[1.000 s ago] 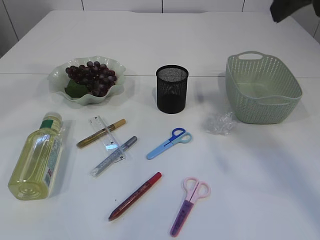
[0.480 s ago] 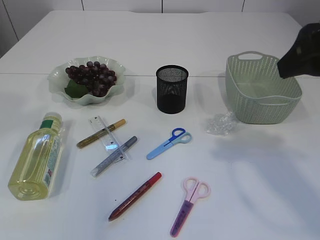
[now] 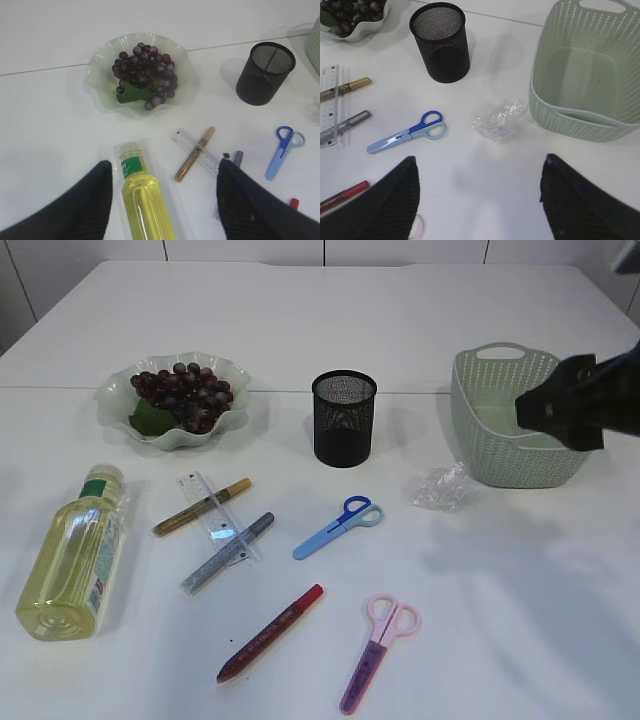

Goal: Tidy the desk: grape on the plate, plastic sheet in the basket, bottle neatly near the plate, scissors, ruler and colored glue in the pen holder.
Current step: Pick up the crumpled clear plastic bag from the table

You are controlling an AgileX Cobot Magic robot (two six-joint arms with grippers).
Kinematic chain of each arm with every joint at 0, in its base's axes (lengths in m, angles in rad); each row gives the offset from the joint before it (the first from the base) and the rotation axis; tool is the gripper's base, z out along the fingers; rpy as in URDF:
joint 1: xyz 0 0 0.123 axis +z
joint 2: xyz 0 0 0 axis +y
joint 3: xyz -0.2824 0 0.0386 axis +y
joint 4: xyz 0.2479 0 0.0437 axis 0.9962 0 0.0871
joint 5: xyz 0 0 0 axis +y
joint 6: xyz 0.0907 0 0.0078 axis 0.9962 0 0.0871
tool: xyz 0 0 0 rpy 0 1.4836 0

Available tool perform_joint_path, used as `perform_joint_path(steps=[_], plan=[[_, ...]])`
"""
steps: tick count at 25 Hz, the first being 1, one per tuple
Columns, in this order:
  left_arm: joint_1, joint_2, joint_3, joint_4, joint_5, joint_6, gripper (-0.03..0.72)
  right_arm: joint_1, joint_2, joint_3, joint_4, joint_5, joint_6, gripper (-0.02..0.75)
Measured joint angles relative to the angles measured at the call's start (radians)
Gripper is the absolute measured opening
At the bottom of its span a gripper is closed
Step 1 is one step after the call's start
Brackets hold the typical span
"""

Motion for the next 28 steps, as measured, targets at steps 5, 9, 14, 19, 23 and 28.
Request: perform_joint_path(steps=[5, 9, 14, 19, 23, 28], plan=[[0.0, -0.003, 0.0, 0.005, -0.001, 0.0, 0.477, 0.0, -0.008, 0.167, 0.011, -0.276, 0.002, 0.585], [0.0, -0.003, 0.0, 0.017, -0.002, -0.002, 0.477, 0.0, 0.018, 0.234, 0.015, -0.377, 0.004, 0.585], [0.0, -0.003, 0.0, 0.036, -0.006, -0.002, 0.477, 0.0, 0.108, 0.236, 0.024, -0.432, 0.004, 0.585], [0.0, -0.003, 0.0, 0.057, -0.007, -0.002, 0.477, 0.0, 0.238, 0.236, 0.122, -0.515, 0.022, 0.585], [0.0, -0.003, 0.0, 0.082, -0.007, -0.002, 0.477, 0.0, 0.321, 0.236, 0.188, -0.602, 0.029, 0.585], [0.0, -0.003, 0.0, 0.099, -0.021, -0.002, 0.477, 0.0, 0.372, 0.224, 0.219, -0.621, 0.041, 0.585]])
